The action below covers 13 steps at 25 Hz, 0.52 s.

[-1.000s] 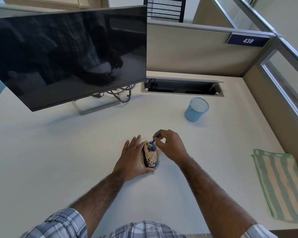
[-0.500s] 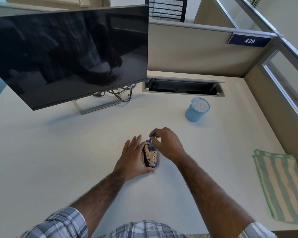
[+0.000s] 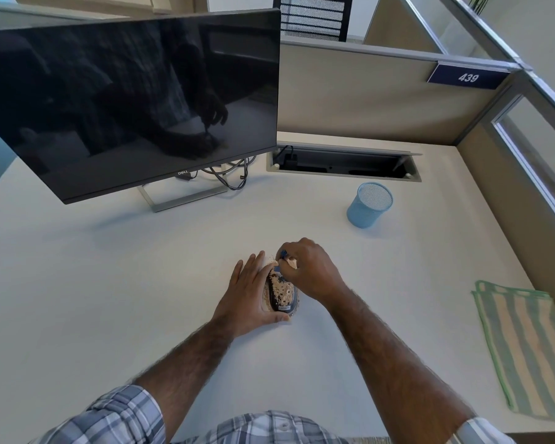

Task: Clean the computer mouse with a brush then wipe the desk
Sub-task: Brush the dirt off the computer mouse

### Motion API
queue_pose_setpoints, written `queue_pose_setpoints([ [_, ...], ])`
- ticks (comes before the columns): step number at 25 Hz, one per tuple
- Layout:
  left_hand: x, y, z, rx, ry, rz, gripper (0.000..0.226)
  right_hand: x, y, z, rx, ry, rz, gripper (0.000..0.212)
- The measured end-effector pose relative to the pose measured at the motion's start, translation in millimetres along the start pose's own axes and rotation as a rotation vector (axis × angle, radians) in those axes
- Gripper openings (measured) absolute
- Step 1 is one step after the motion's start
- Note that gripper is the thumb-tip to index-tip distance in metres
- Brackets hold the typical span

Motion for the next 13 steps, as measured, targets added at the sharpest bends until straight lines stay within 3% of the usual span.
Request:
queue_pose_setpoints([
  [13, 0.5, 0.9, 0.4, 0.0, -0.002, -0.001, 0.126, 1.2, 1.2, 0.4, -0.092, -0.049, -0.066, 0.01],
])
Point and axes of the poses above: each hand's wrist, its own x-axis away from the middle knuckle, its own z-axis out of the back of the hand, y = z × x, the point moved 5 cm from there along -x, towards the middle knuckle, and after that the axes turned 10 degrees about z, right-handed, at the moved point
